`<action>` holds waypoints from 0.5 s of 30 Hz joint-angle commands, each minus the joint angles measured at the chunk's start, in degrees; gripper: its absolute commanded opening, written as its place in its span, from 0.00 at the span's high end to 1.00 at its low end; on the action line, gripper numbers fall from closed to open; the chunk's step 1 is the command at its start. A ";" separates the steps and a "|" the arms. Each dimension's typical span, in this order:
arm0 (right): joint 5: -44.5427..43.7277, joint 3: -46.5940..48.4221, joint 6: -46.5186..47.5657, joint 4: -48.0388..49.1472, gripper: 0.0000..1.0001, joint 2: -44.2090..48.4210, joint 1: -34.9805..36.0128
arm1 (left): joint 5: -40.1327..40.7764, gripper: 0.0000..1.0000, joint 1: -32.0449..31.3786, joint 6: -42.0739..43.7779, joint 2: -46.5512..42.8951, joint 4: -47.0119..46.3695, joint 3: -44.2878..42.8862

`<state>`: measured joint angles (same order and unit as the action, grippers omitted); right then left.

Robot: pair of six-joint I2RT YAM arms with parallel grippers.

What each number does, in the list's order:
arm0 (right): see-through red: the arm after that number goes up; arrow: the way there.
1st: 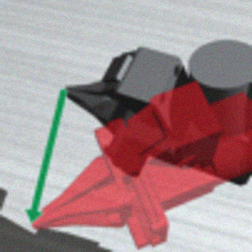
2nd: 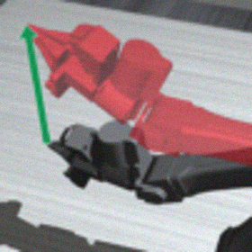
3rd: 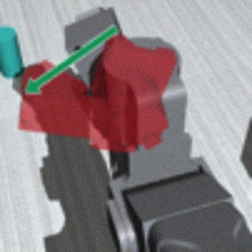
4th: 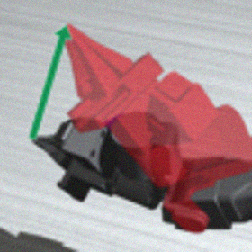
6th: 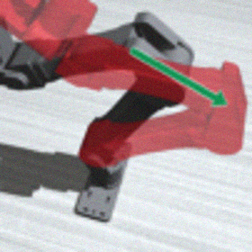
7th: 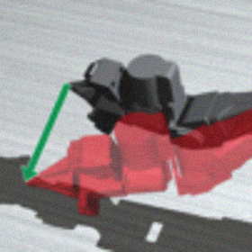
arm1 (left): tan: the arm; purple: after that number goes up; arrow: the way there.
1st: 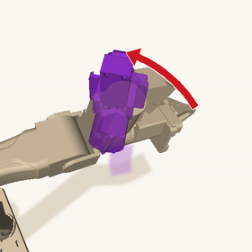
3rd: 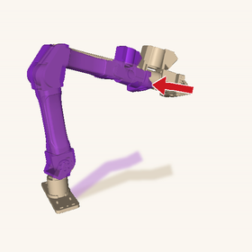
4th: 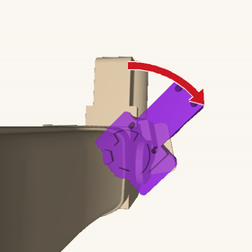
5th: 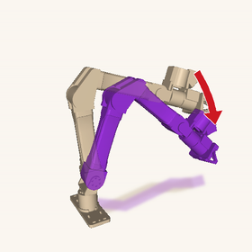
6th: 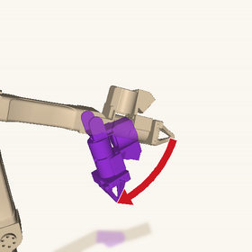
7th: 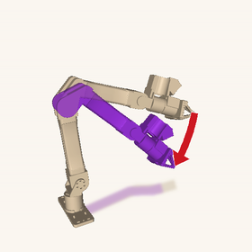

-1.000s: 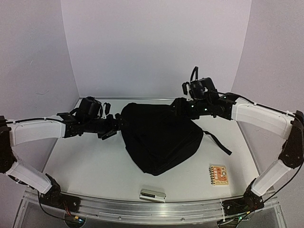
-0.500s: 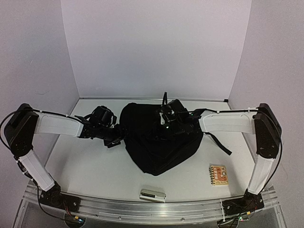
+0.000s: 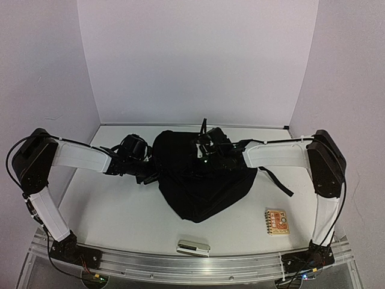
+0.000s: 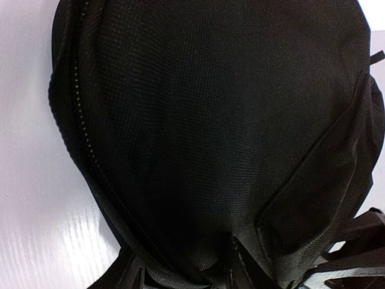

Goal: Pack the student bag
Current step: Unzip the student bag at the center of the board.

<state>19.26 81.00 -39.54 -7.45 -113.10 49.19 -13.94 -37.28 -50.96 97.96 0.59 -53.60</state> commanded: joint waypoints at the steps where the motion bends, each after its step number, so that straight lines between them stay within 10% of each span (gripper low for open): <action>1: 1.43 1.79 -0.53 1.91 0.77 -1.87 -0.02 | -1.14 0.59 0.28 -0.22 0.82 -2.82 -2.21; 15: 3.06 3.79 -0.36 2.68 0.91 -5.03 -0.01 | -1.84 0.83 0.28 -0.55 0.92 -3.66 -1.86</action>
<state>21.39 82.80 -39.76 -6.25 -116.53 49.17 -15.40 -37.18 -51.37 98.67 -1.15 -53.63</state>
